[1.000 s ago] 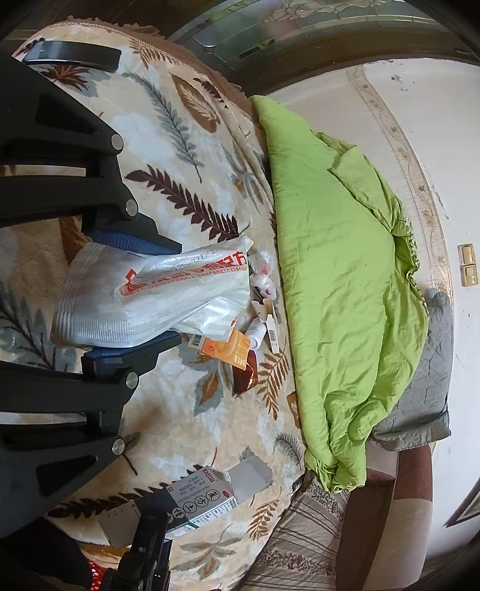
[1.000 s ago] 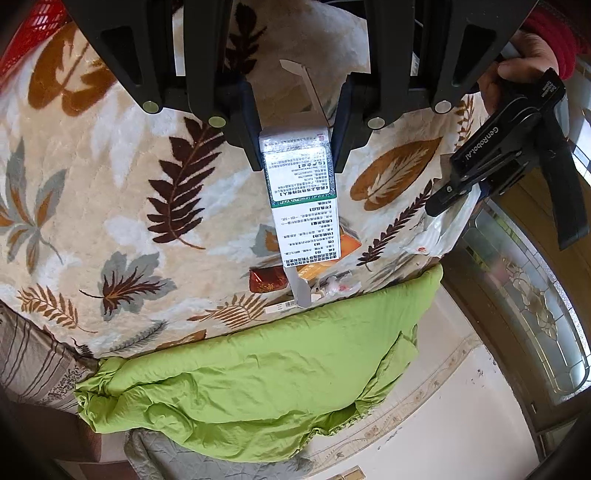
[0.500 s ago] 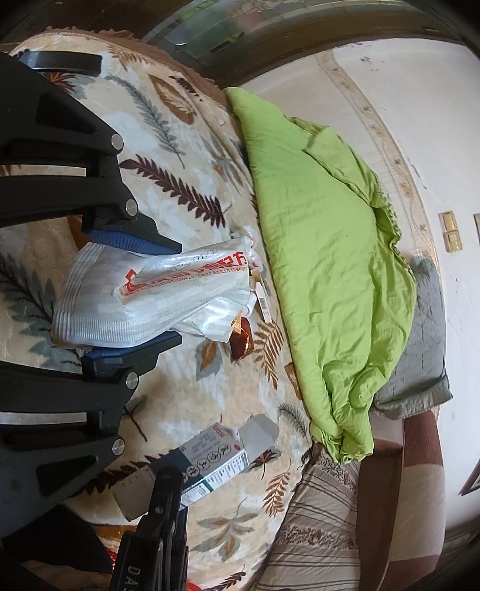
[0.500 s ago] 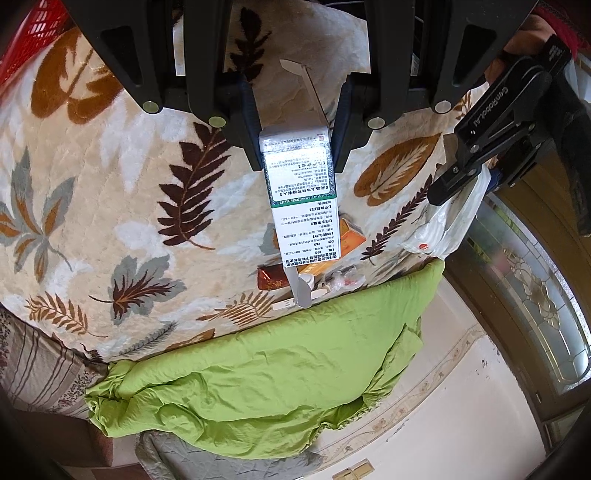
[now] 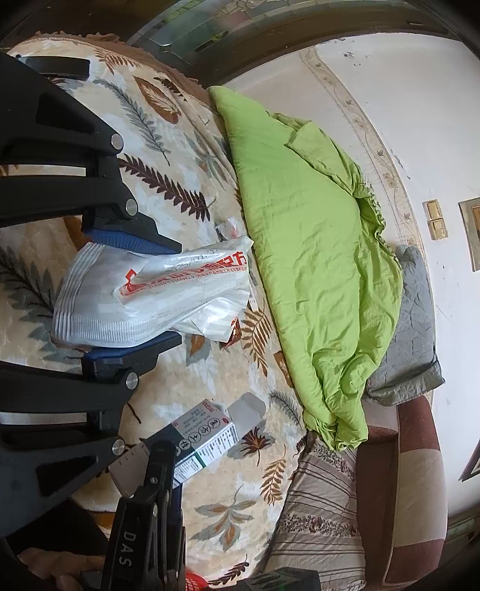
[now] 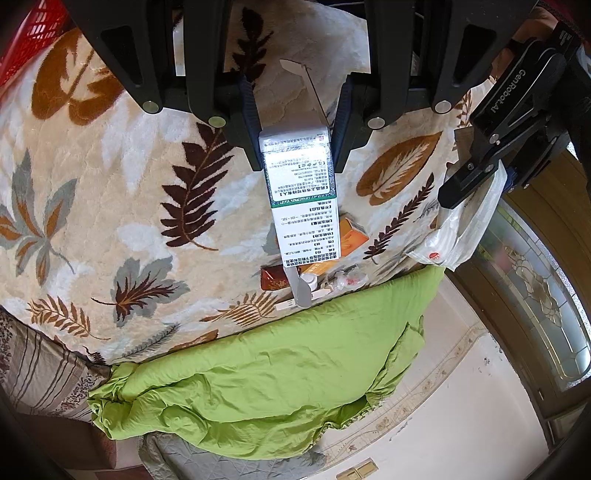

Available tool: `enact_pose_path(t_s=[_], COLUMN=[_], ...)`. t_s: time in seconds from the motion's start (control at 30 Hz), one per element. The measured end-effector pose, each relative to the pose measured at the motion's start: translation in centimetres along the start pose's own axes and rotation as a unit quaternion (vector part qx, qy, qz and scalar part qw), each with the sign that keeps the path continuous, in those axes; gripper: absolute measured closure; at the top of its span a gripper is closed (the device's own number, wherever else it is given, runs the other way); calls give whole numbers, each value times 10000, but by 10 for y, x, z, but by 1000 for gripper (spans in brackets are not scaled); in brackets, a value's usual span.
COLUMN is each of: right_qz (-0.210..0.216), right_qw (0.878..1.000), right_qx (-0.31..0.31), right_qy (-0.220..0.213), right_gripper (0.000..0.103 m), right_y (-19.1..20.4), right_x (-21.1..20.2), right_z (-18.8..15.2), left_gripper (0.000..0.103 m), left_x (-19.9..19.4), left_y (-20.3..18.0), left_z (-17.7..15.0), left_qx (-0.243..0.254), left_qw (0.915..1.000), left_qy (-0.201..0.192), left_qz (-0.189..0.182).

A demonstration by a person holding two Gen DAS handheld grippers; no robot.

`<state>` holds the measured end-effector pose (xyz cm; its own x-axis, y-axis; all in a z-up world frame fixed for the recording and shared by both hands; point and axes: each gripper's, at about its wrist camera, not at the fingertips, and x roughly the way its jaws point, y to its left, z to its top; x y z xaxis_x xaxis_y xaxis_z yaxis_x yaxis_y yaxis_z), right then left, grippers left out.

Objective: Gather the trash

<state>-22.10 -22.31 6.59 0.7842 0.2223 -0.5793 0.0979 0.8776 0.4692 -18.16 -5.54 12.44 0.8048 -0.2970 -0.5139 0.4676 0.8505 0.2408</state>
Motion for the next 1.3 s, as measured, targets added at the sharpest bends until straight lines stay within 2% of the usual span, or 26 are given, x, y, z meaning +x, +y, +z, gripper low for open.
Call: enact_pose_path(t_s=[0.53,1.3], right_qz=[-82,-153], right_qw=[10000,9999], right_qx=[34,46], right_qy=[-13,-39], right_gripper=[64,64], right_y=[-2,-2], right_x=[-1,-4], right_z=[-1,0], left_gripper=[62,62], left_x=[-25,-35], left_y=[-18,-32], left_z=[9,10], left_qx=[127,225], left_qw=[9989,9979], left_qy=[-276,-334], left_qz=[-349,-501])
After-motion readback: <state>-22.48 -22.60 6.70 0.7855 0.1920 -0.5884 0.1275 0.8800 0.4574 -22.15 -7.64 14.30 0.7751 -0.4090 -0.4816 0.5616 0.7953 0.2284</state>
